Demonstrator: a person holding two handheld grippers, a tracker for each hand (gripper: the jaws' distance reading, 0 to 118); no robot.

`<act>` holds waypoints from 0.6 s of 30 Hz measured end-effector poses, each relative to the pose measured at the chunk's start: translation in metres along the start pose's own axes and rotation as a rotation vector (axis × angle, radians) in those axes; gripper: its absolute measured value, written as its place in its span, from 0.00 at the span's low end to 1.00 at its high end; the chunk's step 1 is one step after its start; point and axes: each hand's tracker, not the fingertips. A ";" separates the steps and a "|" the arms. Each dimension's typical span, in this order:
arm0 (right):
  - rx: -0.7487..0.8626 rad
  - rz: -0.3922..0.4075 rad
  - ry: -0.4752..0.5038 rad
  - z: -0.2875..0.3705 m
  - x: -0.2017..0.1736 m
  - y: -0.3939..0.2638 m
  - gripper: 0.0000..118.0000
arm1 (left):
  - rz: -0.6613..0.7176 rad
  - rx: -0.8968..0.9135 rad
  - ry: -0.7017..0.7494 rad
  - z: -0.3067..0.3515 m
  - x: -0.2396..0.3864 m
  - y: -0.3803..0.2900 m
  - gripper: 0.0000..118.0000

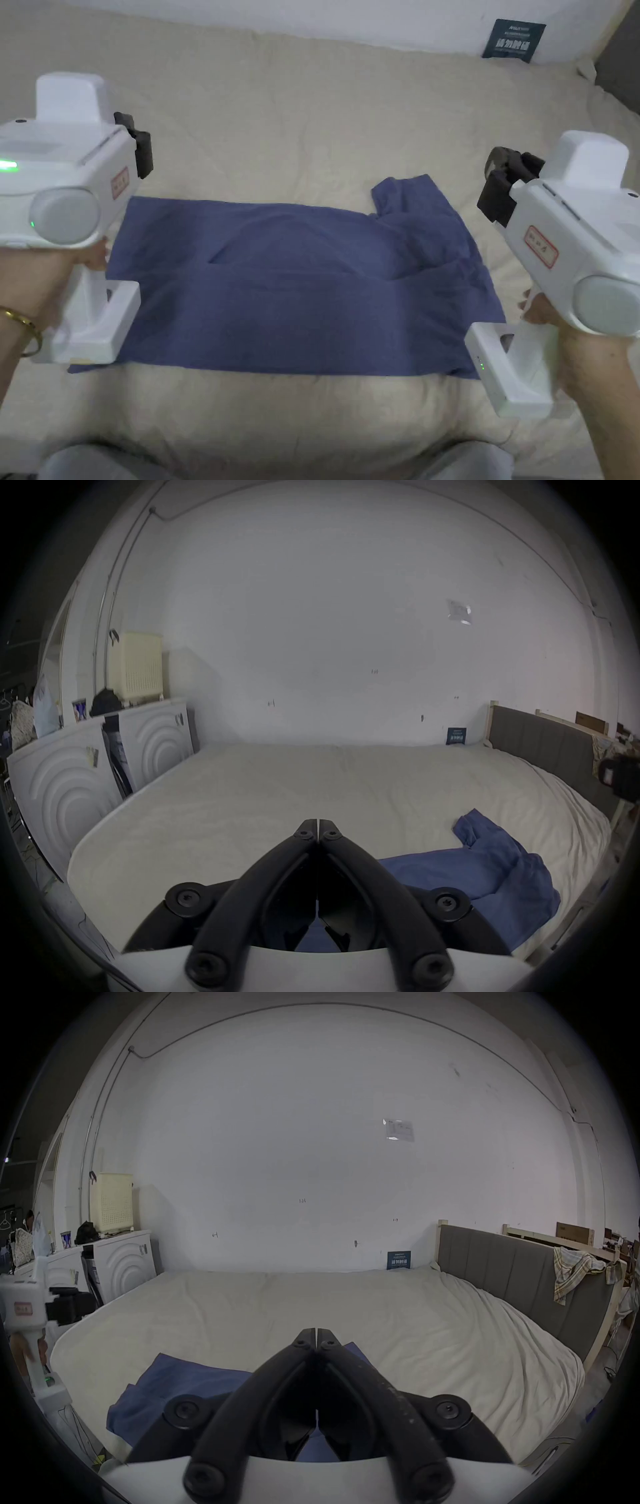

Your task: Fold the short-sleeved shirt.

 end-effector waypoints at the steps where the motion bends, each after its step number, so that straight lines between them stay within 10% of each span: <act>1: -0.007 -0.002 0.001 -0.006 0.001 0.000 0.01 | 0.014 -0.046 -0.004 -0.018 -0.006 0.006 0.01; 3: -0.023 -0.003 0.004 -0.018 0.003 0.001 0.01 | 0.071 -0.154 -0.024 -0.050 -0.016 0.015 0.25; 6: -0.044 -0.005 0.002 -0.037 0.006 0.002 0.01 | 0.096 -0.317 -0.047 -0.103 -0.030 0.020 0.96; 18: -0.172 -0.009 -0.036 -0.121 0.020 -0.017 0.01 | 0.027 -0.741 0.113 -0.278 -0.058 -0.047 0.97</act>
